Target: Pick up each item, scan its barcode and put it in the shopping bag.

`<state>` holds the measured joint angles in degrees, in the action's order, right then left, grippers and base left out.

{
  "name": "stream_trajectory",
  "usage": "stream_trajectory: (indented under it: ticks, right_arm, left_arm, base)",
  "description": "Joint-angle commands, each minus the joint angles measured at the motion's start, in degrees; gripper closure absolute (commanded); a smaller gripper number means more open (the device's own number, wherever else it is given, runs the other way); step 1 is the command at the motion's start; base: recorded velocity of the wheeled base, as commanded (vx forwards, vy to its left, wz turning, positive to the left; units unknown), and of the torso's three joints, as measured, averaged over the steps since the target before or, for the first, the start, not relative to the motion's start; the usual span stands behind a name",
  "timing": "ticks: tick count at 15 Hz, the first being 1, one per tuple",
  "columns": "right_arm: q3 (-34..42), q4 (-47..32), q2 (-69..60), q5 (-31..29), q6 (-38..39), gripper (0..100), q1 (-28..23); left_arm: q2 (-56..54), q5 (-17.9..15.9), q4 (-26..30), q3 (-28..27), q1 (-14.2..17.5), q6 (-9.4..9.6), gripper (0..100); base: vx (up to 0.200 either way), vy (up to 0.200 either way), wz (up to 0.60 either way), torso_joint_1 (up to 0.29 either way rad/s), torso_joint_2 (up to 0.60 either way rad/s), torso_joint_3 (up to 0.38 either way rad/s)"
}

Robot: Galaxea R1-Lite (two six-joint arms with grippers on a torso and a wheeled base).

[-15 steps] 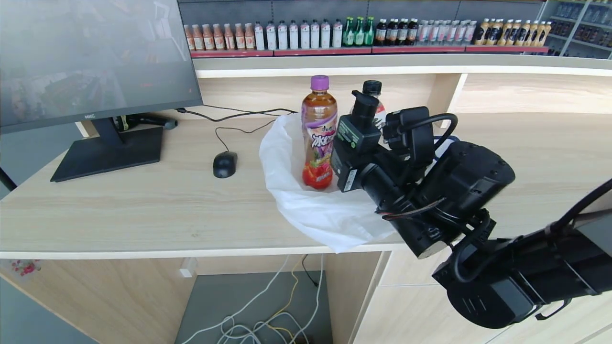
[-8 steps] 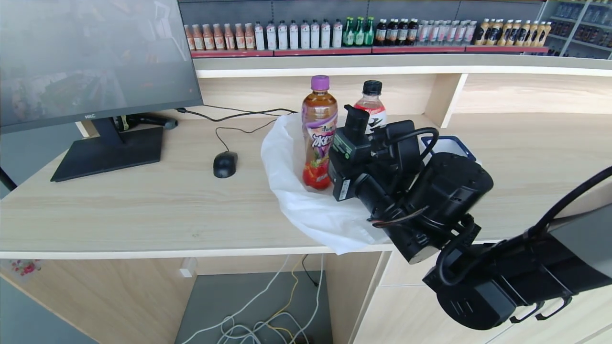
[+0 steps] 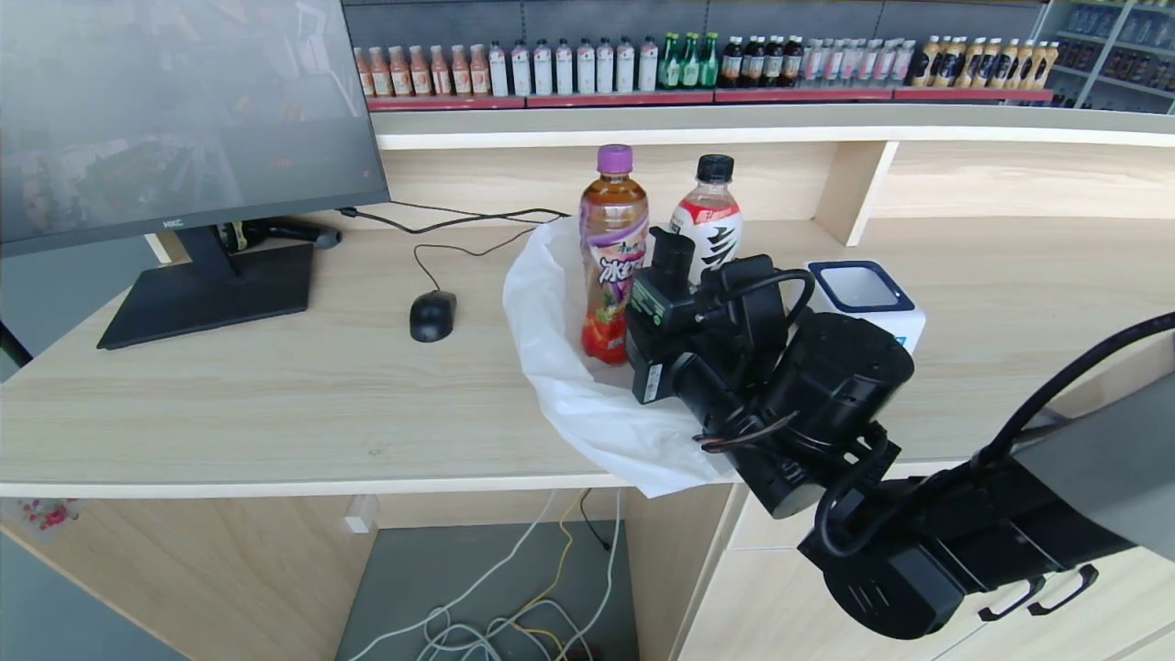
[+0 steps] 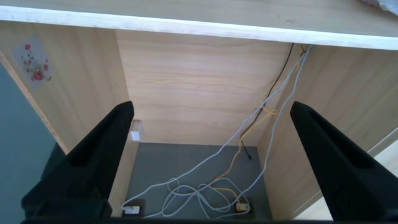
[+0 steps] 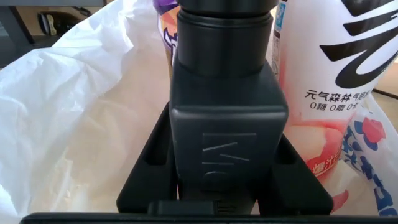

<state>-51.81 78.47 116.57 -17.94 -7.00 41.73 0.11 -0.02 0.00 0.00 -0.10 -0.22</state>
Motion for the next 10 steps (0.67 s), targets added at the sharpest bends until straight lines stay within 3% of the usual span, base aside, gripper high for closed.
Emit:
stream_trajectory:
  ticks: [1,10]
  right_arm:
    - [0.8,0.2,0.9,0.0,0.1,100,0.0]
    - [3.8,7.0,4.3,0.0,0.0,100,-0.7]
  left_arm:
    - [0.0,0.0,0.0,0.0,0.0,-0.04,0]
    - [0.0,0.0,0.0,0.0,0.0,-0.04,0]
  base:
    - [0.0,0.0,0.0,0.0,0.0,0.0]
    - [0.0,0.0,0.0,0.0,0.0,0.0]
